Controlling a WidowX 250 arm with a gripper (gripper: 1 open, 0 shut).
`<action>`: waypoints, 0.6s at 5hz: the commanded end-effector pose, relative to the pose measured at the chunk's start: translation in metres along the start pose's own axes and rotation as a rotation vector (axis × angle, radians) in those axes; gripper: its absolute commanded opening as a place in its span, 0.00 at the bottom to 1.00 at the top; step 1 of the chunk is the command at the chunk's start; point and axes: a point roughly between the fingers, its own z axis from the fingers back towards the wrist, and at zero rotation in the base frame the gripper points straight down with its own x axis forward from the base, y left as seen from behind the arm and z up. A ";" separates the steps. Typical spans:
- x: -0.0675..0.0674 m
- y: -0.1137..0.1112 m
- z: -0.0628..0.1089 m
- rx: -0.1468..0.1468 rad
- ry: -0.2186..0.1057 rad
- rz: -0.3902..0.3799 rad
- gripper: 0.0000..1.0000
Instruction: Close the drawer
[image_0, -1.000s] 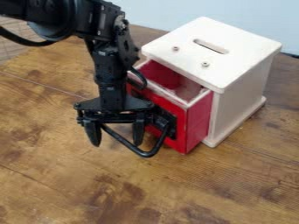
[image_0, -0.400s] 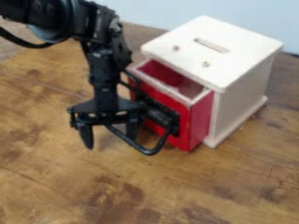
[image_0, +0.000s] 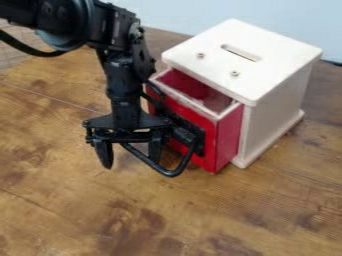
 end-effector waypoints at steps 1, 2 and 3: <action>0.009 -0.003 0.037 -0.040 -0.078 -0.048 1.00; 0.011 -0.004 0.042 -0.039 -0.072 -0.068 1.00; 0.012 -0.004 0.041 -0.046 -0.077 -0.100 1.00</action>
